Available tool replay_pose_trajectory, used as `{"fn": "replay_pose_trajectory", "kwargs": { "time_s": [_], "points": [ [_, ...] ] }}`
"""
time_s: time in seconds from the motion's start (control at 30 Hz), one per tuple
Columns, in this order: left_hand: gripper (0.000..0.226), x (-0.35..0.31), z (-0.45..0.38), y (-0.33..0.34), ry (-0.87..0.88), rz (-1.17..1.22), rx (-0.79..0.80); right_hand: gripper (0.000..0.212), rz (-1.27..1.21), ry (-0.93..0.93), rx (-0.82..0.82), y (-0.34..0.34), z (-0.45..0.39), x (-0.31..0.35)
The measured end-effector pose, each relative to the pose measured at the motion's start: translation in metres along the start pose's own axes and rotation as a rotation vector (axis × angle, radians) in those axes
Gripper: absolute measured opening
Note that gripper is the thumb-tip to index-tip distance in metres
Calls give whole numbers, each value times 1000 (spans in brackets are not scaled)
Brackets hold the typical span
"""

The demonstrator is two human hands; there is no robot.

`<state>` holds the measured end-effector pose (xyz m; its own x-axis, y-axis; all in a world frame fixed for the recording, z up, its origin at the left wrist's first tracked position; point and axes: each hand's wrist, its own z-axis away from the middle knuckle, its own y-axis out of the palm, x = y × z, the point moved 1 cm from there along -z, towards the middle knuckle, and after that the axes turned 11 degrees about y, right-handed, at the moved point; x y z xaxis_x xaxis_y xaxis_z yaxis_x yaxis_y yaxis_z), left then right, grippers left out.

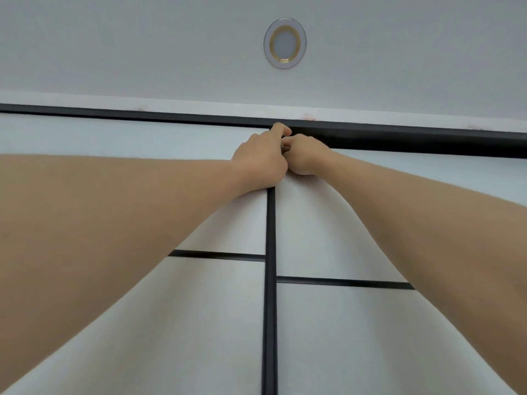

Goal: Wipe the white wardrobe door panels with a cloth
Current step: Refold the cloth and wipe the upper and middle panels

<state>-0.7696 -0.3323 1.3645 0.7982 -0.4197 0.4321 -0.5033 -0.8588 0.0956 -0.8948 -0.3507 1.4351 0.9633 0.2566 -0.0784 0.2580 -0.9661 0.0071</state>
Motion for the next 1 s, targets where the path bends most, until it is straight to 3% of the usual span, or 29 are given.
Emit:
{"fn": "replay_pose_trajectory", "kwargs": {
  "time_s": [0.2, 0.33, 0.4, 0.5, 0.57, 0.67, 0.77, 0.9, 1.0],
  "points": [
    [57, 2, -4, 3, -13, -10, 20, 20, -229, -138, 184, -19, 121, -14],
    [50, 3, -4, 3, 6, -49, 56, 44, -132, -344, 257, -22, 206, -31],
    [46, 3, -5, 3, 2, -54, 47, 48, -91, -249, 209, -23, 167, -38],
    [40, 3, -4, 2, -1, -52, 38, 43, -69, 45, 82, -21, 88, -47],
    [35, 3, -2, 3, -2, -46, 43, 37, -41, 86, 32, -14, 74, -39],
    [34, -1, 0, 3, -2, -56, 42, 28, -51, -28, 55, -6, 132, -15],
    [40, -13, 13, 1, -32, -70, 66, 12, -126, -246, 93, -8, 245, -3],
    [46, -58, 70, 9, 110, -251, 289, 17, -99, -434, 131, -11, 369, -8],
    [44, -85, 129, 7, 165, -311, 328, 22, 15, -549, 114, -16, 372, -25]
  ]
}}
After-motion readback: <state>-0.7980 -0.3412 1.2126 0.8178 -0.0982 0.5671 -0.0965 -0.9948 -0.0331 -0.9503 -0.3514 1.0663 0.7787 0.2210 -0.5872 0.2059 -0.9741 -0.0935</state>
